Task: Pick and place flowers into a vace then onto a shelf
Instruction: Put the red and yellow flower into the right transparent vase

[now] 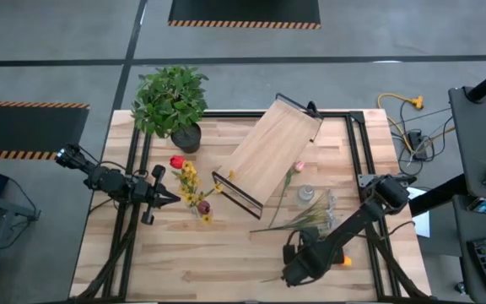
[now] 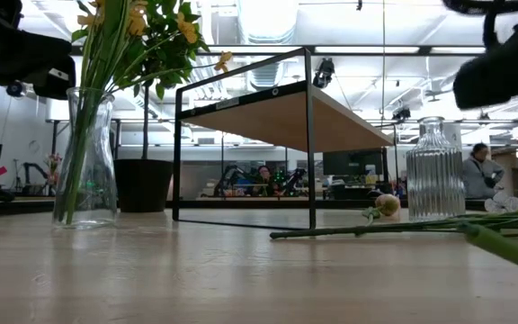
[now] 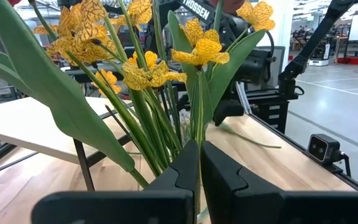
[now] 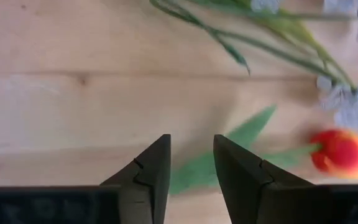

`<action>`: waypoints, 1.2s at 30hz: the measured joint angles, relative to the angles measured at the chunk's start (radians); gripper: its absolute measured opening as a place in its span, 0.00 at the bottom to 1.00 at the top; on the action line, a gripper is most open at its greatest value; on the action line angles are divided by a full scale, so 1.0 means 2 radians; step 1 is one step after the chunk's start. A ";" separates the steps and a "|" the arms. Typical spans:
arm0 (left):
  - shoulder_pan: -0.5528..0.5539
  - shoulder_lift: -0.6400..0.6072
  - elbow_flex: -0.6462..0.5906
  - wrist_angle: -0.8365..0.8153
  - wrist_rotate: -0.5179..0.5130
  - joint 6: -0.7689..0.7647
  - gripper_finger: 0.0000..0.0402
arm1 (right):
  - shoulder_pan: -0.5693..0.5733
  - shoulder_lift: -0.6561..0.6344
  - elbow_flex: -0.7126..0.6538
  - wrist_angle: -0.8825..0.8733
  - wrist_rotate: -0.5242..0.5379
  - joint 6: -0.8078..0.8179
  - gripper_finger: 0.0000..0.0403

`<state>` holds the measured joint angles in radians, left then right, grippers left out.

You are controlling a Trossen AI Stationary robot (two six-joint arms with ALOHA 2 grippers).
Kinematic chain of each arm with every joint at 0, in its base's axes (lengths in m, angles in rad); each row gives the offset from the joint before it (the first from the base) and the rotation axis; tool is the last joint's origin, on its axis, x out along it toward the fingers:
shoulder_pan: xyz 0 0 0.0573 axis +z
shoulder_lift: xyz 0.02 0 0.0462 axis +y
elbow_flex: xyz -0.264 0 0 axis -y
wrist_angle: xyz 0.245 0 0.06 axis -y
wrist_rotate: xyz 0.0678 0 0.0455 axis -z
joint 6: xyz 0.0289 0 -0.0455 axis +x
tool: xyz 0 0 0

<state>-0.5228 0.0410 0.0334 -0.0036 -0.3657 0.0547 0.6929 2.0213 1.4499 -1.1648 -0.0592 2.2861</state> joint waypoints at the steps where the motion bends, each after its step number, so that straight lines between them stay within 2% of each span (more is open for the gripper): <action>1: 0.000 0.000 0.000 0.000 0.000 0.000 0.00 | 0.000 -0.001 0.007 0.000 -0.001 0.003 0.26; 7: 0.000 0.000 0.000 0.000 0.000 0.000 0.00 | 0.001 -0.002 0.052 0.001 -0.001 0.014 0.22; 12: 0.000 0.000 0.000 0.000 0.000 0.000 0.00 | 0.014 -0.002 0.059 0.001 -0.005 0.046 0.21; 27: 0.000 0.000 0.000 -0.002 0.000 0.000 0.00 | 0.034 -0.001 0.034 0.038 -0.013 0.049 0.45; 36: 0.000 0.000 0.000 -0.002 0.000 0.000 0.00 | 0.035 -0.001 -0.010 0.058 -0.005 0.052 0.47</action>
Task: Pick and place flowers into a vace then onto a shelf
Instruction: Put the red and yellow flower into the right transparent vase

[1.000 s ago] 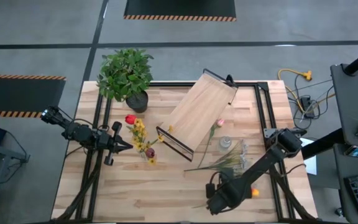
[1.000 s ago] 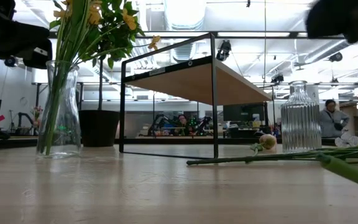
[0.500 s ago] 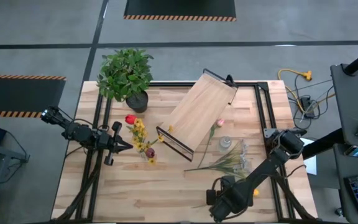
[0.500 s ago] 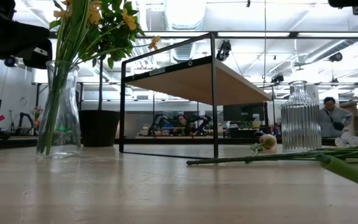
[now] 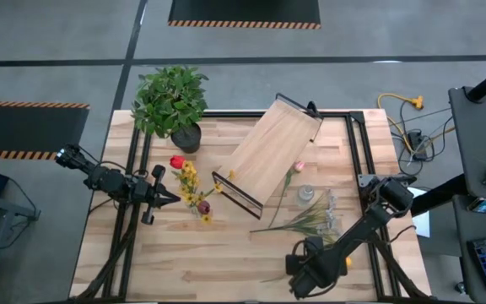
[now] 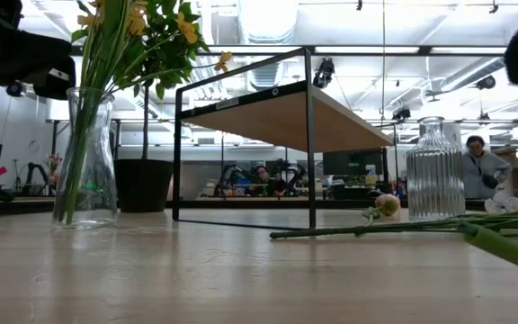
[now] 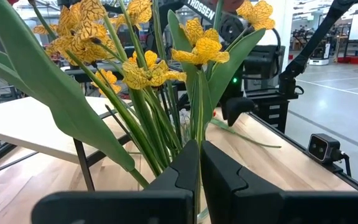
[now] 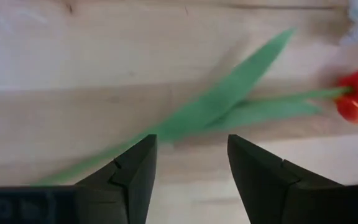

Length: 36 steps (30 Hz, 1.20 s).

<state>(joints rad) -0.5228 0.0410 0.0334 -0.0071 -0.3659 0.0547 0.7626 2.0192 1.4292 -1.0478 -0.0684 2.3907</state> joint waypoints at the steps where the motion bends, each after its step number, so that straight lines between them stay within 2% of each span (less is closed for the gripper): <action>1: 0.000 0.000 0.000 0.000 0.000 0.000 0.00 | -0.001 0.000 -0.006 0.008 0.003 0.000 0.47; 11: 0.000 0.000 0.000 0.000 0.000 0.000 0.00 | -0.004 -0.003 -0.049 0.055 0.007 -0.005 0.47; 18: 0.000 0.000 0.000 0.000 0.000 0.000 0.00 | -0.004 -0.003 -0.054 0.057 0.005 -0.049 0.47; 28: 0.000 0.000 0.000 0.001 0.000 0.000 0.00 | -0.004 -0.003 -0.054 0.057 -0.012 -0.208 0.40; 32: 0.000 0.000 0.000 0.001 0.000 0.000 0.00 | -0.004 -0.005 -0.054 0.061 -0.019 -0.246 0.39; 36: 0.000 0.000 0.000 0.001 0.000 0.000 0.00 | -0.006 -0.010 -0.056 0.066 -0.072 -0.253 0.38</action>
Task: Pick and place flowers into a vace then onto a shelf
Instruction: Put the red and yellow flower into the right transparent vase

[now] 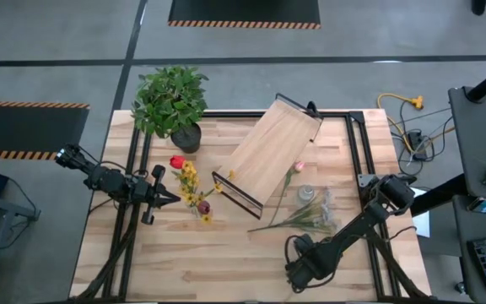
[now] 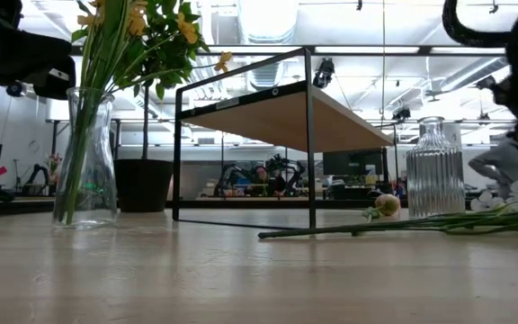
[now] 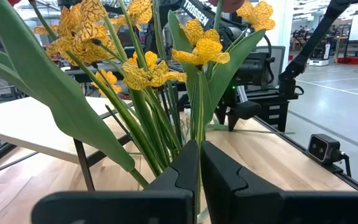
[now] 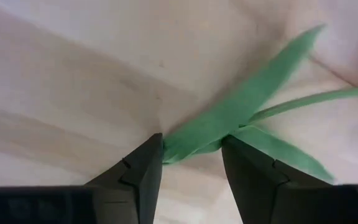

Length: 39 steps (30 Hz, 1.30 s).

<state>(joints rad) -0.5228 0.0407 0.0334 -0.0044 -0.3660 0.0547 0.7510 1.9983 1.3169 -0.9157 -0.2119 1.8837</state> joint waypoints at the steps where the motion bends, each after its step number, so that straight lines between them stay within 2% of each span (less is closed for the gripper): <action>1: 0.000 0.000 0.000 0.000 0.000 0.000 0.00 | 0.000 -0.003 -0.001 -0.001 -0.023 0.008 0.39; 4: 0.000 0.000 0.000 0.000 0.000 0.000 0.00 | 0.005 -0.015 -0.001 -0.004 -0.035 0.065 0.39; 10: 0.000 0.000 0.000 0.000 0.000 0.000 0.00 | 0.008 -0.029 0.000 -0.022 -0.017 0.152 0.37; 31: 0.000 0.000 0.000 0.000 0.000 0.000 0.00 | 0.019 -0.026 -0.003 -0.017 -0.017 0.207 0.36; 39: 0.000 0.000 0.000 0.000 -0.001 0.000 0.00 | 0.025 0.003 -0.003 -0.008 -0.013 0.206 0.36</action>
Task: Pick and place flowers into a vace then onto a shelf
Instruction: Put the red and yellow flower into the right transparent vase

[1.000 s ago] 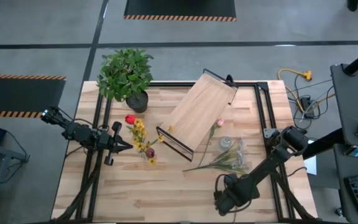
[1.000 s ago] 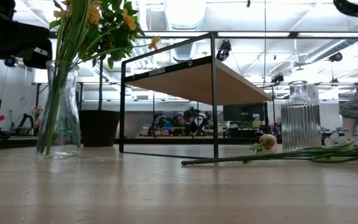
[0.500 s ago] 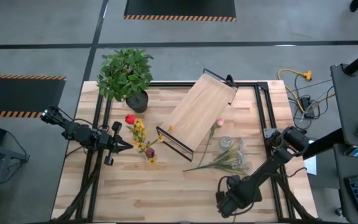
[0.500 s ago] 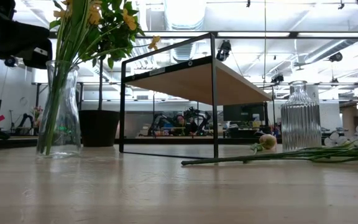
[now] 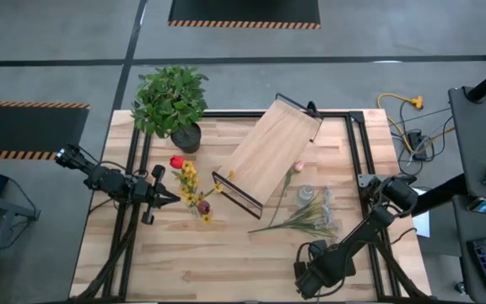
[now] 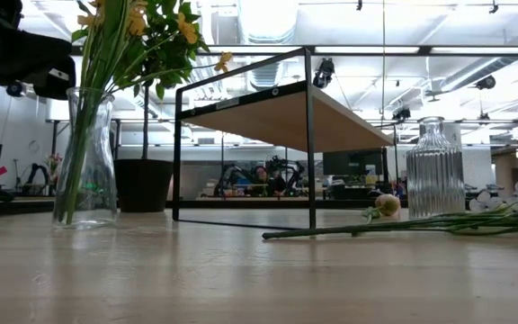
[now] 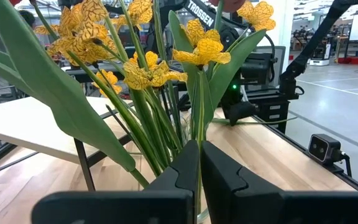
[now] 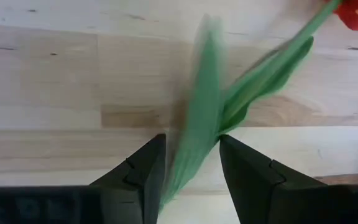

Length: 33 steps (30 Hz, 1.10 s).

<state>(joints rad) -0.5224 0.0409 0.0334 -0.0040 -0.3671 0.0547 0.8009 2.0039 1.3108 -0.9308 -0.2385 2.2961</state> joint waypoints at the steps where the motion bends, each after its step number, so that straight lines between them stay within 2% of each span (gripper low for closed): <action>1: 0.000 0.000 0.000 0.000 0.000 0.000 0.00 | 0.000 0.002 0.001 0.000 -0.001 -0.003 0.36; 7: 0.000 0.000 0.000 0.000 0.000 0.000 0.00 | 0.000 0.007 0.004 0.001 -0.003 -0.013 0.30; 17: 0.000 0.000 0.000 0.000 0.000 0.000 0.00 | 0.000 0.007 0.013 -0.003 0.017 -0.087 0.06; 20: 0.000 0.000 0.000 0.000 0.000 0.000 0.00 | 0.000 0.002 0.013 -0.003 0.021 -0.107 0.03; 22: 0.000 0.000 0.000 0.000 0.000 0.000 0.00 | 0.002 -0.003 0.017 -0.003 0.043 -0.119 0.03; 30: 0.000 0.000 0.000 0.000 0.000 0.000 0.00 | 0.022 -0.035 0.051 -0.002 0.194 -0.247 0.02; 33: 0.000 0.000 0.000 0.000 0.000 0.000 0.00 | 0.027 -0.049 0.057 -0.003 0.213 -0.261 0.02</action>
<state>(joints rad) -0.5220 0.0406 0.0334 -0.0032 -0.3676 0.0544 0.8546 1.9069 1.4242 -0.9359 0.1875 1.7749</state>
